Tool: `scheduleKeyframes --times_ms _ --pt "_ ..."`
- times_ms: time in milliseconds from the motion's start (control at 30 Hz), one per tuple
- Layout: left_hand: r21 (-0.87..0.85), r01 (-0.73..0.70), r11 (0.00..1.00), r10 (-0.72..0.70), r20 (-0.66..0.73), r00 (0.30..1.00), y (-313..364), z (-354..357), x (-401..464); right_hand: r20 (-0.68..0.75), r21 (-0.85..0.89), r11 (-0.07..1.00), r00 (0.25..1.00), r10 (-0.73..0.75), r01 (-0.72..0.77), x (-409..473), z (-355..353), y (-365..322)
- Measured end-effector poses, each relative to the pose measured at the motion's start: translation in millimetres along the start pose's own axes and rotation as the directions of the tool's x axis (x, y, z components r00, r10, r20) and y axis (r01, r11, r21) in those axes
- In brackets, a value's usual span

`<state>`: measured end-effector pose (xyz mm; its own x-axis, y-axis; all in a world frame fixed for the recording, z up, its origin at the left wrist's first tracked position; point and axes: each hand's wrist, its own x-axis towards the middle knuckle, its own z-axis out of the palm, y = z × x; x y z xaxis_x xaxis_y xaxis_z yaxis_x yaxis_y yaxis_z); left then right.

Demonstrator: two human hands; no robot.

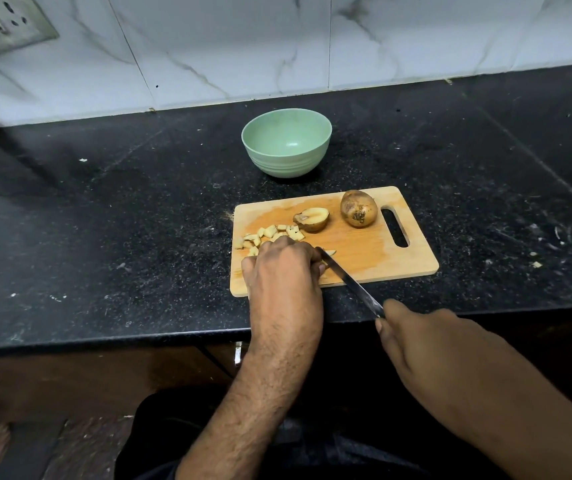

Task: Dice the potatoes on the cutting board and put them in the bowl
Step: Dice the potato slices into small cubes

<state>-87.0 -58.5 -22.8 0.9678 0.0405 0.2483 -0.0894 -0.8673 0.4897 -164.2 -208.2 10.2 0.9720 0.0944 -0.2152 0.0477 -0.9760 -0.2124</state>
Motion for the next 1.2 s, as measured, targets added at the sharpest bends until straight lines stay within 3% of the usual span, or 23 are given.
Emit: scheduleKeyframes --times_ms 200,600,933,1200 --pt "-0.058 0.001 0.998 -0.002 -0.022 1.0 -2.9 -0.8 0.0 -0.002 -0.001 0.999 0.999 -0.032 0.032 16.5 4.6 -1.0" --pt "-0.04 0.024 0.999 -0.025 -0.039 0.999 -4.6 -0.3 -5.1 0.171 -0.012 0.999 0.984 0.049 -0.048 -22.4 -6.9 18.1" --pt "-0.15 0.031 0.988 -0.035 -0.023 0.999 -12.0 0.0 -6.1 -0.027 0.067 0.998 1.0 -0.005 0.007 -14.8 -12.4 3.9" --pt "-0.11 -0.004 0.994 -0.002 -0.048 0.999 -10.4 0.3 -5.8 -0.046 -0.005 0.999 0.998 -0.041 0.041 -2.8 -4.0 -7.9"
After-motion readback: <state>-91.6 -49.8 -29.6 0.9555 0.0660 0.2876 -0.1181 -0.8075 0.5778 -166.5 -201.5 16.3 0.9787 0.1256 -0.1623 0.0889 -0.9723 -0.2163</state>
